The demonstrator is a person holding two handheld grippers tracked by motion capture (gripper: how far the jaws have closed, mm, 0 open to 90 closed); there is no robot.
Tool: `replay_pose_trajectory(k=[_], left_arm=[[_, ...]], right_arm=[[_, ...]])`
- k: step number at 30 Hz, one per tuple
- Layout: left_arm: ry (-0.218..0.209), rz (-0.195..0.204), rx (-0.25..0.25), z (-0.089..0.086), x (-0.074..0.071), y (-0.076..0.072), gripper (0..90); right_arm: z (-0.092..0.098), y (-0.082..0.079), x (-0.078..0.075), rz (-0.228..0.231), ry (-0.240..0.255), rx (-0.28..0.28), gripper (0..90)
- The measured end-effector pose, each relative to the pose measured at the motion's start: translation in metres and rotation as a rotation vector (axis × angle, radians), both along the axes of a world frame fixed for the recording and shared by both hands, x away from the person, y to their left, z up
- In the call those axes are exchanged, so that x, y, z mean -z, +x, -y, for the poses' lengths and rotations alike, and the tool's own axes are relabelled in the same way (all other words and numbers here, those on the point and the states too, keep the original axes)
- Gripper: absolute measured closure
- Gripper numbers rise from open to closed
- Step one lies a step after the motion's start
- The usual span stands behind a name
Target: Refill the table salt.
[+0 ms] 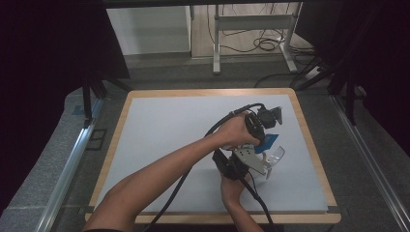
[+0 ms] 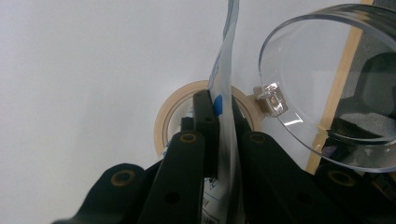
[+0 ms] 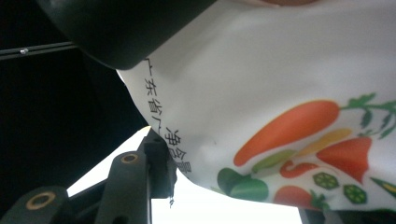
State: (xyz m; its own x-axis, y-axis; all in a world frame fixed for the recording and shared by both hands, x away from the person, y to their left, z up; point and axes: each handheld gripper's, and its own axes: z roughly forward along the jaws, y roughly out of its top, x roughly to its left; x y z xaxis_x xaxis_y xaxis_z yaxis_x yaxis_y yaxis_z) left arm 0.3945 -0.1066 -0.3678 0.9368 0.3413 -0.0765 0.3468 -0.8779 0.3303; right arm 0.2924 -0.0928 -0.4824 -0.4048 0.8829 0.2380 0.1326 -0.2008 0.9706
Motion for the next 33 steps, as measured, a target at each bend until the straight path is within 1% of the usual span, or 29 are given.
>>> replay_pose_trajectory(k=[8,15,20,22,28,33], left_arm=[[-0.007,-0.002,-0.002,-0.0022,-0.0005,0.0,90.0],[-0.014,-0.006,-0.003,-0.0036,-0.0009,0.0005,90.0],[-0.011,-0.009,-0.001,-0.0032,-0.0013,0.0009,90.0],[-0.007,-0.008,0.0,-0.0028,-0.0019,0.0012,90.0],[-0.002,-0.008,0.004,-0.0028,-0.0043,0.0018,90.0],[0.009,-0.01,0.005,-0.002,-0.0031,0.0023,90.0]], right_arm=[[-0.0013,-0.0005,-0.0001,0.0,-0.009,-0.001,53.6],[-0.0021,-0.0011,0.0002,0.009,-0.031,0.002,53.6],[-0.0025,-0.0013,0.0,0.017,-0.045,0.006,53.6],[-0.0032,-0.001,-0.0006,0.018,-0.031,0.008,53.6],[-0.0036,-0.0006,-0.003,0.013,-0.015,0.01,53.5],[-0.0047,0.0003,-0.0027,0.011,0.004,0.015,53.5]])
